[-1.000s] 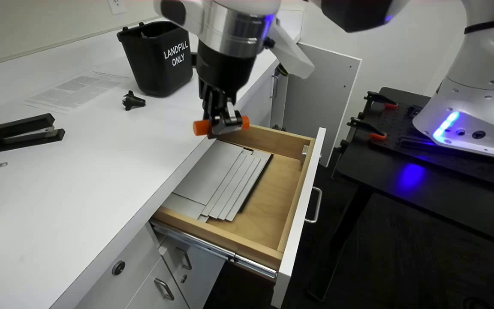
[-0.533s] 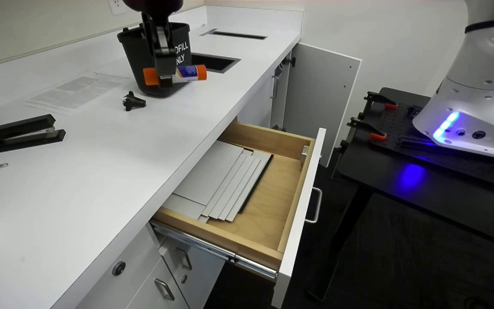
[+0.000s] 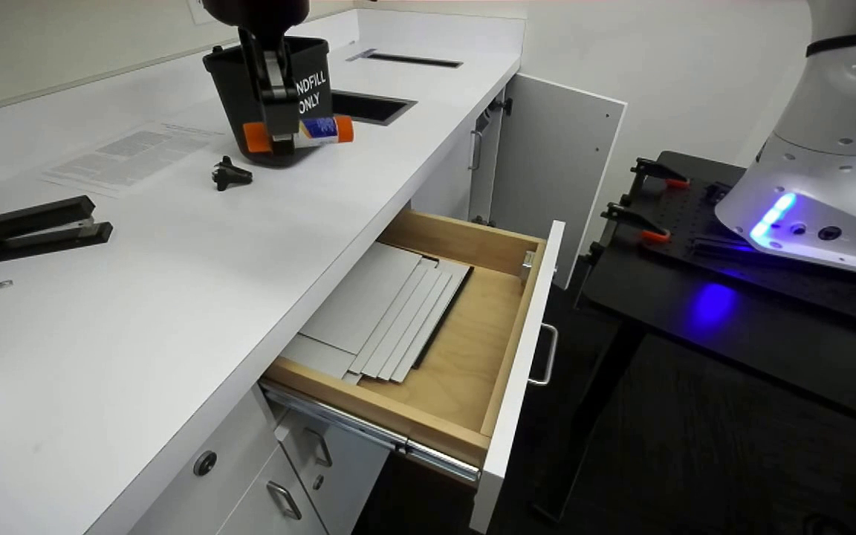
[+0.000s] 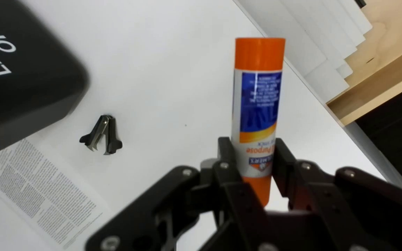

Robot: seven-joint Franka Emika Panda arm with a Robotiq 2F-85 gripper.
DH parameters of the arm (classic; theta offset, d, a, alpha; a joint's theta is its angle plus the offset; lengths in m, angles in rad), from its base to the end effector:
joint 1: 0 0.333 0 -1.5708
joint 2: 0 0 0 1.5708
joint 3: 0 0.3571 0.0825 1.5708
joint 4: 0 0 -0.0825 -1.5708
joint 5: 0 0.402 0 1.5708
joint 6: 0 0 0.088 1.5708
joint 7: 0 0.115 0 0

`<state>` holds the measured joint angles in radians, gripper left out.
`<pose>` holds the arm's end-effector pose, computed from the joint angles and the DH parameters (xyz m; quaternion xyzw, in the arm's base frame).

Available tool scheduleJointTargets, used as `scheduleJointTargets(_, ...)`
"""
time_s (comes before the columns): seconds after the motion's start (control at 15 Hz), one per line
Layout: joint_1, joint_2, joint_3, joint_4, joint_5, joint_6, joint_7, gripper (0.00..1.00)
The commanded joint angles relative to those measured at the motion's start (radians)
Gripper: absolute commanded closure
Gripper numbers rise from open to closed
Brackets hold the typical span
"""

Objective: Pick up the glue stick and put it on the counter top

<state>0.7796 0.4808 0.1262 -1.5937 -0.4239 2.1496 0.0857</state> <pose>0.4754 0.5524 0.3865 0.8612 0.4833 0.1079 0.1147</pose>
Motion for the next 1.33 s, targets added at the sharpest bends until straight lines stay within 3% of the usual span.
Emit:
scheduleJointTargets(0.0, -0.046, 0.067, 0.017, 0.095, 0.003, -0.019, -0.046, 0.92)
scheduleJointTargets(0.53, -0.131, 0.301, 0.042, 0.324, 0.071, -0.007, -0.164, 0.92)
scheduleJointTargets(1.2, -0.085, 0.484, 0.007, 0.515, 0.069, 0.040, -0.118, 0.92)
scheduleJointTargets(1.27, -0.092, 0.486, 0.019, 0.519, 0.059, 0.038, -0.111, 0.60)
